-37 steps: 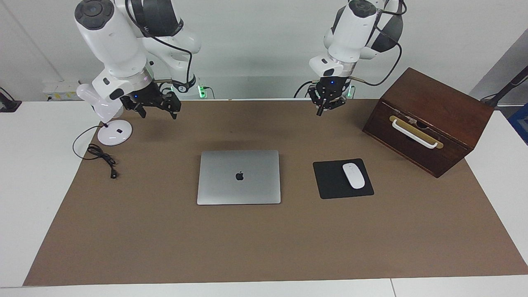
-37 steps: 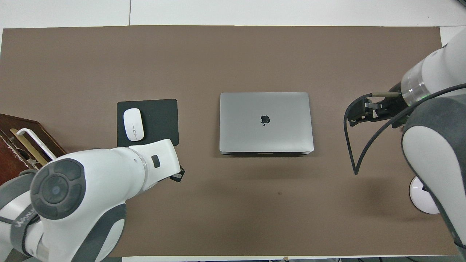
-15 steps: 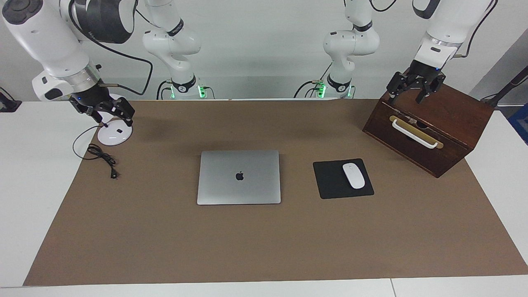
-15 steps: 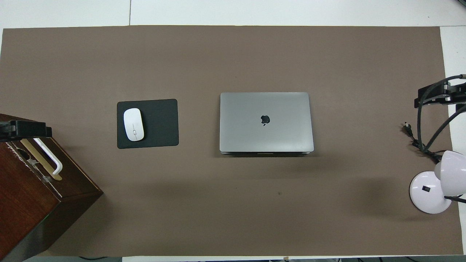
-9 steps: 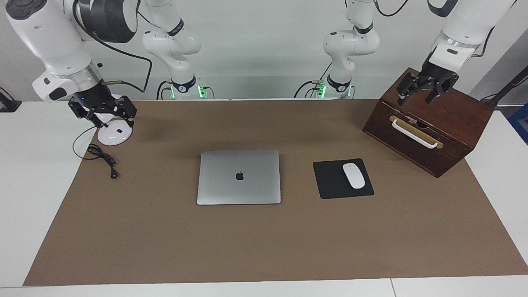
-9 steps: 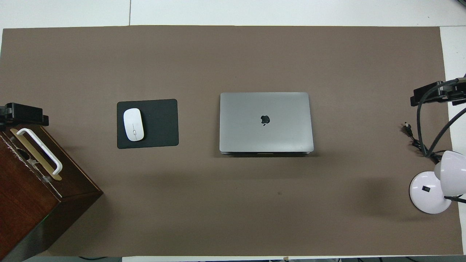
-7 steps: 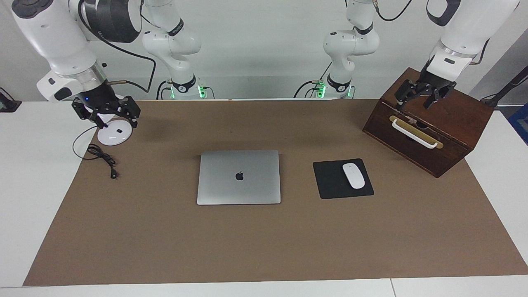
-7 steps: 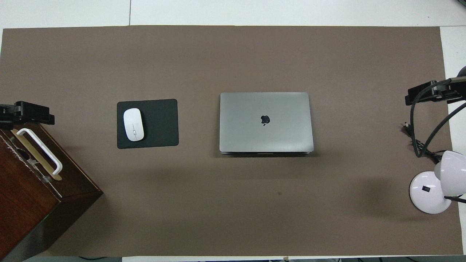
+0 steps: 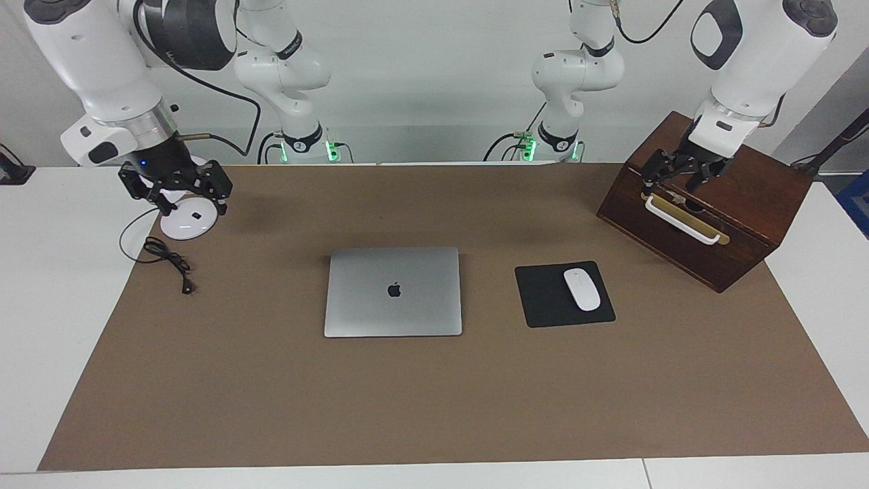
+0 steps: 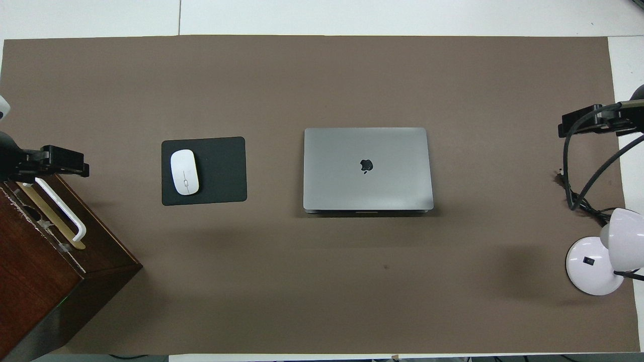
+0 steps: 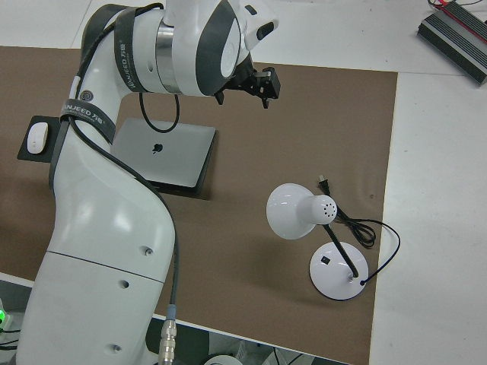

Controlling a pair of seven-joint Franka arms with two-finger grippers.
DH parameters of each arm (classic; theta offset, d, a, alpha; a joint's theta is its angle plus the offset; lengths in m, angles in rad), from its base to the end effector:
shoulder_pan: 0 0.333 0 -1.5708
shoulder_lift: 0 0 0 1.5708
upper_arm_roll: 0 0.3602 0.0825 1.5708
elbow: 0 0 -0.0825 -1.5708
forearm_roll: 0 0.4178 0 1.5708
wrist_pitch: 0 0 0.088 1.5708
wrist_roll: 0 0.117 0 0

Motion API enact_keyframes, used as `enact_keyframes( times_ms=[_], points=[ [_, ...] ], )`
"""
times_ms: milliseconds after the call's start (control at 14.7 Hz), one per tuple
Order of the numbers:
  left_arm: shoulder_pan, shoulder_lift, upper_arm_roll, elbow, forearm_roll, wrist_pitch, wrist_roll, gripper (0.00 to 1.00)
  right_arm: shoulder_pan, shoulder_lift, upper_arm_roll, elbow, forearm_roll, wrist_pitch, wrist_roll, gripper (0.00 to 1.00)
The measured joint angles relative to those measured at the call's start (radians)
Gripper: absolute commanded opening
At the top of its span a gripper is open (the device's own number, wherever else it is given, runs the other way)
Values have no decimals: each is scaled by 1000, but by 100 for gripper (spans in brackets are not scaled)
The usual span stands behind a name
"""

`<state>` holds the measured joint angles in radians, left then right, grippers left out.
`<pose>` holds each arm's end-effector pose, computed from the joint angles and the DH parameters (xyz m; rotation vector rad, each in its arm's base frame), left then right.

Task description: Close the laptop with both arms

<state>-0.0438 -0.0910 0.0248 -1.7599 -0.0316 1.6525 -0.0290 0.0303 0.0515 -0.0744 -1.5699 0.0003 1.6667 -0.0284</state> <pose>0.5592 -0.0135 0.6220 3.1081 0.0198 -0.0268 0.6150 -0.0259 0.6369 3.1355 -0.0244 0.0710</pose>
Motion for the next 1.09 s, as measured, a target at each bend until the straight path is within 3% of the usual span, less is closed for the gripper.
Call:
enact_keyframes(
  times_ms=[613, 1089],
  points=[
    [0, -6, -1, 1, 3, 21, 23, 100, 0, 0, -10, -1, 0, 0, 1, 100],
    [0, -4, -1, 58, 4, -15, 23, 100, 0, 0, -10, -1, 0, 0, 1, 100]
  ],
)
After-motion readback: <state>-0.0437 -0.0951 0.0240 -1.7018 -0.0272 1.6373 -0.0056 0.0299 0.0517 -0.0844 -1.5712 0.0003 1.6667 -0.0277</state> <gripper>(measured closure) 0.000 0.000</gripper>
